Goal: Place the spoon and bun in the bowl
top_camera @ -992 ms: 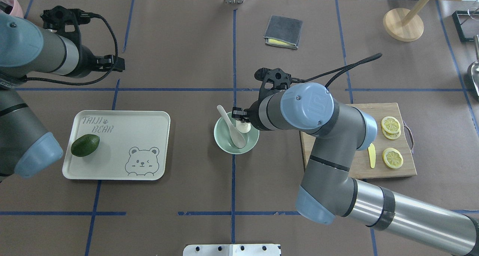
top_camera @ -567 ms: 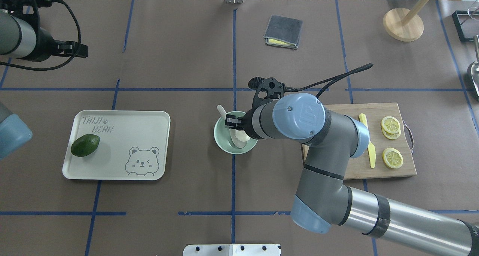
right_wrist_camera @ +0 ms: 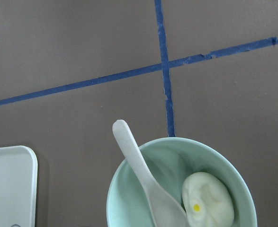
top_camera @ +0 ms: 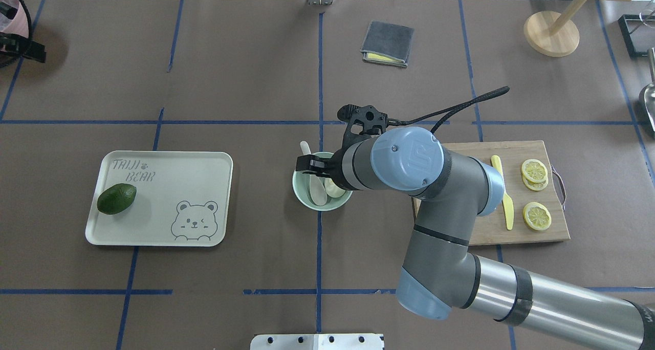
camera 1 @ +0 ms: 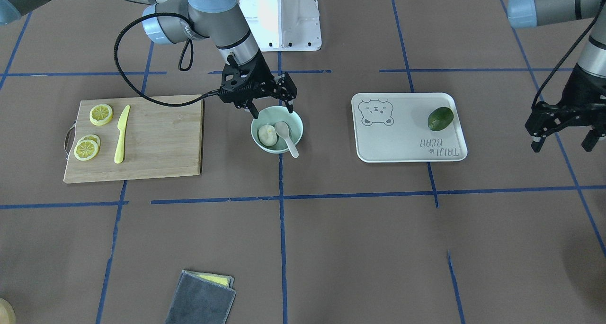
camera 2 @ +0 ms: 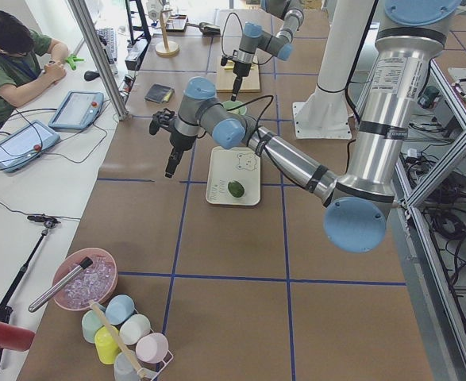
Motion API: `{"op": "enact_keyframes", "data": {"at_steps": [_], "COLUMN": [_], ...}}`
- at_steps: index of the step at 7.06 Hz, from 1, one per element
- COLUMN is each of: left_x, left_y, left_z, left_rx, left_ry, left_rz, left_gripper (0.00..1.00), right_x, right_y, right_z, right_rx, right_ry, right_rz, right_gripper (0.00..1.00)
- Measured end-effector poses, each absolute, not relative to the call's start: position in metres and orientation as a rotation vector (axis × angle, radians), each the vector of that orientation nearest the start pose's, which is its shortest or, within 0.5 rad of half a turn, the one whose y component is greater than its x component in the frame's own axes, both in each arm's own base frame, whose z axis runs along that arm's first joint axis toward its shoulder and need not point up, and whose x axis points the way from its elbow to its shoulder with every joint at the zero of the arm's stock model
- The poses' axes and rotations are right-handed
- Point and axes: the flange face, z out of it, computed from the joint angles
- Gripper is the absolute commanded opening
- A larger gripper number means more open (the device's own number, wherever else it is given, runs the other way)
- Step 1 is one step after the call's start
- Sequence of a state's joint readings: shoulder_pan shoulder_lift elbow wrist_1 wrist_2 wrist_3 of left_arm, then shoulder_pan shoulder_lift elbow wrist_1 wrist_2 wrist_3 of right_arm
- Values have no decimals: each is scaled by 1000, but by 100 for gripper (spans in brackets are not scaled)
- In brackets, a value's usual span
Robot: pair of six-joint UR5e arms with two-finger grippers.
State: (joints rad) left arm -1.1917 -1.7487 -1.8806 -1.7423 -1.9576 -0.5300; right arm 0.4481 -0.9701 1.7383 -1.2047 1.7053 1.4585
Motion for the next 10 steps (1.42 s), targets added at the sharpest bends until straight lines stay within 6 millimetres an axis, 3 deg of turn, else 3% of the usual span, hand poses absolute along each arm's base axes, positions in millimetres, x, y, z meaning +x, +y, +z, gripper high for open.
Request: {"op": "enact_keyframes", "data": {"at_steps": [2,4,7,8,10], "left_x": [64,13,-49,-57,-62], "left_y": [-567,-558,-533,-523,-505], "left_z": [464,521,572,588,613], "left_rx": [351,266,83,39,2], "left_ry": [644,645,684,731,765], "left_rz": [70,125,140,131,135], "left_gripper": [100,100,100,100,100], "right_x": [-505,-441,-332,-291,-209], "right_y": [-409,-429,-480,-497,-516], "right_z": [192,206,263,286,352], "right_rx": [183,194,166,148,128], "right_ry": [-1068,-954,-894,-898,-886], "right_rz": [219,139,18,-5,-62], "right_gripper": [100,100,100,100,100]}}
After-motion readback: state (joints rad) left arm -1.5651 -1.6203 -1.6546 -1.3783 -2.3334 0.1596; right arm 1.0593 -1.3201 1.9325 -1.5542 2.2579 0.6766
